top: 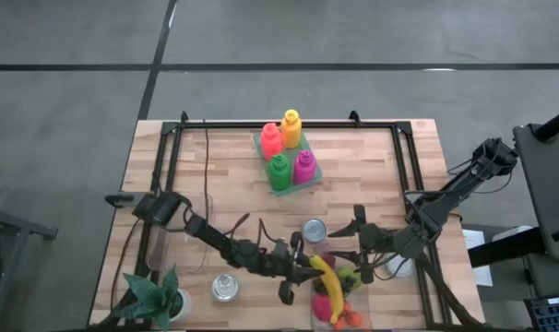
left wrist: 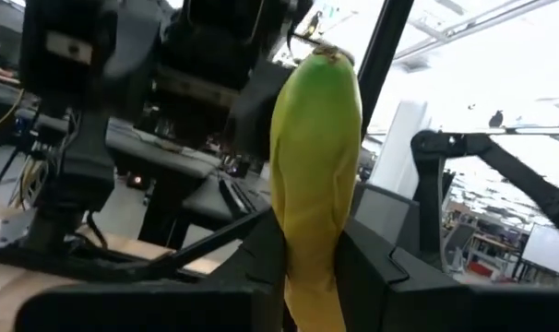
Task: Pick & Place Food Item
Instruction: Put the yellow banana into the bottom transparent bin
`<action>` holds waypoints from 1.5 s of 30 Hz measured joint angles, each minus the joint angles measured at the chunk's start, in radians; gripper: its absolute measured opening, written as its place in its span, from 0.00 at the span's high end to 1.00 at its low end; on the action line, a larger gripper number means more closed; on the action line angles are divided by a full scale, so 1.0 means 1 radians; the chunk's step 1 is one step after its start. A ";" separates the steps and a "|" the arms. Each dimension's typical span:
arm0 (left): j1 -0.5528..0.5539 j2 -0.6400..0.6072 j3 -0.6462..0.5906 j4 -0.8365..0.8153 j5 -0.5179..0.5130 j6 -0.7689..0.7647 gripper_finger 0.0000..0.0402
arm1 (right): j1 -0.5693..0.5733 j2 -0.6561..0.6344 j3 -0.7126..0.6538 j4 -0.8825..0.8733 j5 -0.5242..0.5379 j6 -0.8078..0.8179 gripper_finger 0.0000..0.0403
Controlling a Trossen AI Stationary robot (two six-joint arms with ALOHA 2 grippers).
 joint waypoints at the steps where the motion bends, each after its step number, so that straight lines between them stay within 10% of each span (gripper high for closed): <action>1: 0.000 0.012 0.007 -0.001 0.000 0.000 0.83 | 0.000 0.000 0.000 0.001 0.000 0.000 0.50; 23: 0.008 0.085 0.173 -0.465 0.006 -0.307 0.81 | 0.001 0.000 0.000 0.001 0.000 0.000 0.50; 37: 0.028 0.085 0.177 -0.458 0.073 -0.344 0.27 | 0.001 0.000 0.000 0.001 0.000 0.000 0.50; 45: 0.033 0.074 0.201 -0.434 0.075 -0.302 0.21 | 0.001 0.000 0.000 0.000 0.000 0.000 0.50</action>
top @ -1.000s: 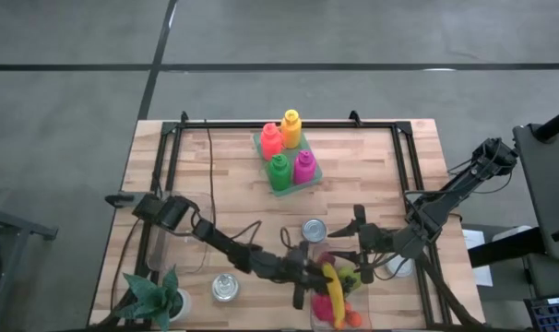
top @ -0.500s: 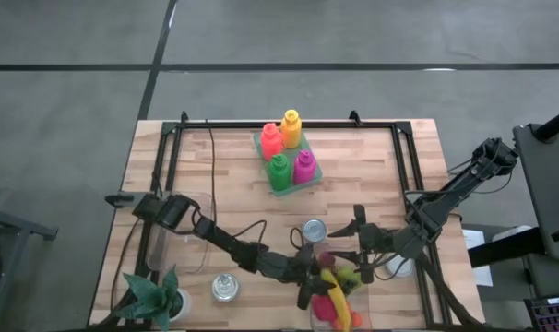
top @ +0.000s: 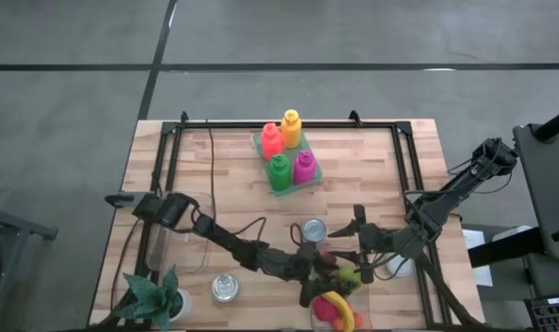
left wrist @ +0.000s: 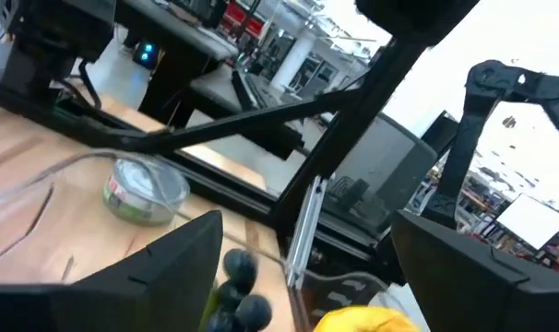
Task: Pick & Place Food Item
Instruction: Put the yellow banana into the bottom transparent bin
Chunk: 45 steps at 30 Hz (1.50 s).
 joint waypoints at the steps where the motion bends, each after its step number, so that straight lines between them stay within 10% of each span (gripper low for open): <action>1: 0.000 -0.006 -0.001 -0.001 0.000 0.000 0.20 | 0.000 0.000 0.000 0.000 0.000 0.000 0.50; 17: -0.009 -0.027 -0.010 -0.036 0.112 0.192 0.20 | -0.001 0.000 0.000 0.000 0.000 0.000 0.50; 28: 0.025 -0.113 -0.010 -0.378 0.308 0.214 0.20 | -0.001 0.000 0.000 0.000 0.000 0.000 0.50; 45: 0.027 -0.274 0.094 -0.966 0.254 0.277 0.20 | 0.000 0.000 0.000 0.001 0.000 0.000 0.50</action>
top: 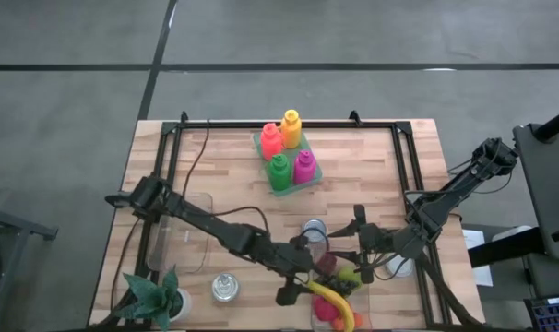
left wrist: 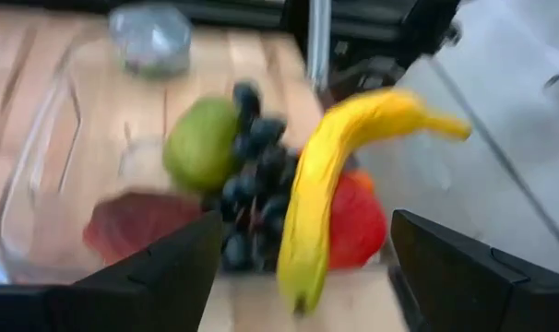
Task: Pick & Place Food Item
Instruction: Put the yellow banana into the bottom transparent bin
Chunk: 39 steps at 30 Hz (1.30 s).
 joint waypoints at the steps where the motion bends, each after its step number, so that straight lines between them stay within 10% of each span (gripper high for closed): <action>1: 0.000 0.001 0.000 -0.018 0.000 -0.002 0.20 | 0.000 0.000 0.000 -0.001 0.000 0.000 0.50; 12: -0.027 -0.339 -0.095 -0.010 -0.174 0.189 0.20 | 0.000 0.000 0.000 0.001 0.000 0.000 0.50; 26: -0.026 -1.009 -0.660 0.308 -0.273 0.183 0.20 | 0.000 0.000 0.000 -0.001 0.000 0.000 0.50; 39: -0.024 -1.132 -0.877 0.459 -0.281 0.081 0.20 | -0.001 0.000 0.000 -0.001 0.000 0.000 0.50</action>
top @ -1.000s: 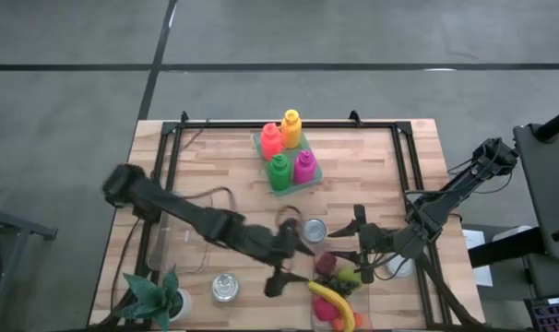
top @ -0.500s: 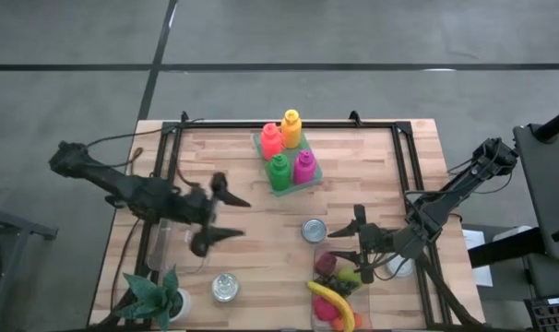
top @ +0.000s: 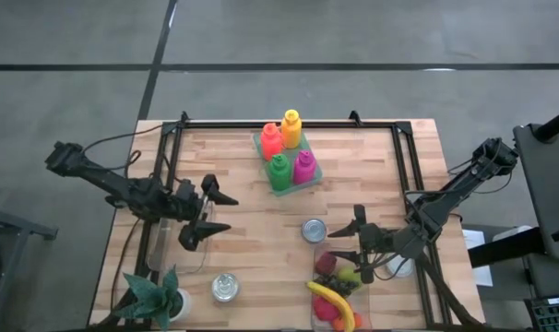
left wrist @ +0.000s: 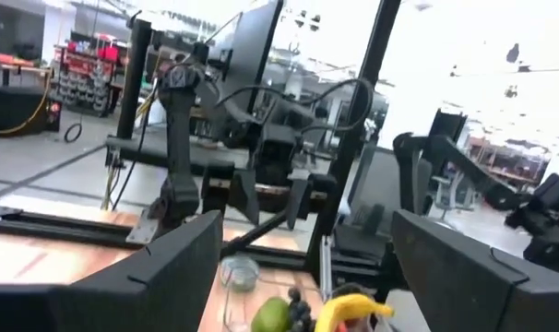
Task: Pick & Place Food Item
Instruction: Put the yellow banana into the bottom transparent bin
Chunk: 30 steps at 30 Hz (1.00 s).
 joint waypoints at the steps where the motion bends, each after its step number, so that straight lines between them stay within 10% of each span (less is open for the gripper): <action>1: 0.000 0.002 0.000 -0.004 0.000 0.000 0.20 | 0.000 0.000 0.000 0.000 0.000 0.000 0.50; 21: 0.004 0.002 0.000 -0.038 -0.003 0.002 0.20 | 0.000 0.000 0.000 0.000 0.000 -0.009 0.50; 30: 0.003 0.002 0.000 -0.082 -0.003 -0.006 0.20 | 0.001 0.001 0.000 0.000 0.000 -0.472 0.50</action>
